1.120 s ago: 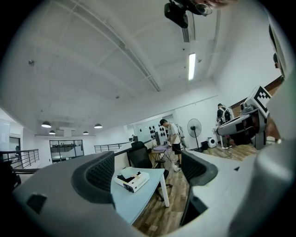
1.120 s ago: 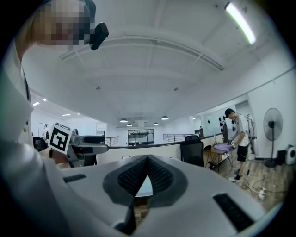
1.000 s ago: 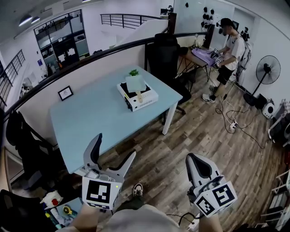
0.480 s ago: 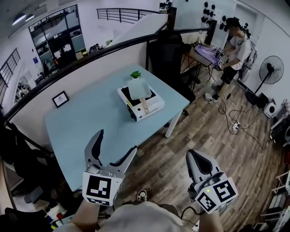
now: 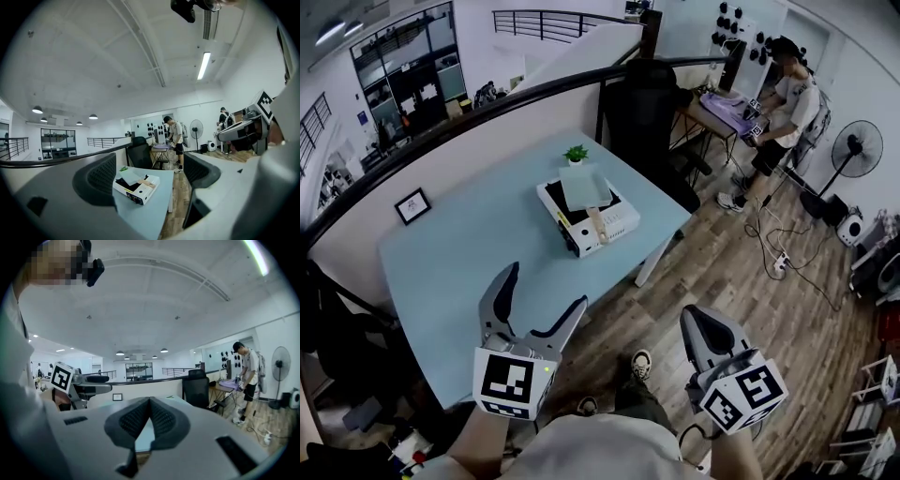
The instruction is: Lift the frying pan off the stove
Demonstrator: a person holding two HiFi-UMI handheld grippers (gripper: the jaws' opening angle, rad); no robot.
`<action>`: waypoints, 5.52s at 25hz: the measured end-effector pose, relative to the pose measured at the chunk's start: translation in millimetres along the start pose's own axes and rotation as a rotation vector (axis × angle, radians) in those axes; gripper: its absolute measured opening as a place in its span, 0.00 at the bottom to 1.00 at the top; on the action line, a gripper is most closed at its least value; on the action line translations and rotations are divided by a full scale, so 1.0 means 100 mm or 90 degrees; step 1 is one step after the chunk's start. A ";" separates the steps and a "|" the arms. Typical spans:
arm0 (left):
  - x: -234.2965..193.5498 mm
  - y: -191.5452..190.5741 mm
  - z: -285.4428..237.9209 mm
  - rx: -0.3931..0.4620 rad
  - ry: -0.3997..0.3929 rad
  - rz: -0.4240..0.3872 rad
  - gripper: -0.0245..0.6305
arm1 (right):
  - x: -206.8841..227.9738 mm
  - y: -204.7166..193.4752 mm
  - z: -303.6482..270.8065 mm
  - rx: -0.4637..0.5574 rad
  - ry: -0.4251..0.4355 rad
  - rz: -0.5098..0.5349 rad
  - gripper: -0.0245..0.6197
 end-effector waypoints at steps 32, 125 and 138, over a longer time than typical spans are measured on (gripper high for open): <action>0.15 -0.49 -3.18 -0.241 0.115 0.068 0.69 | 3.00 0.76 -2.57 -0.135 0.205 0.019 0.04; -0.98 -0.22 -2.65 -0.210 0.343 0.094 0.23 | 2.31 1.71 -3.46 -0.022 0.343 -0.002 0.04; -0.82 0.12 -2.52 -0.151 0.372 0.022 0.23 | 2.24 1.73 -3.28 0.010 0.342 0.062 0.04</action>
Point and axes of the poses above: the fingertips, and each gripper's own axes: z backward along the fingers, x to its right, y out of its top, the point moved 8 cm from there along z, backward along the fingers, and after that the axes turned 12 degrees about -z, right-handed, at the moved point
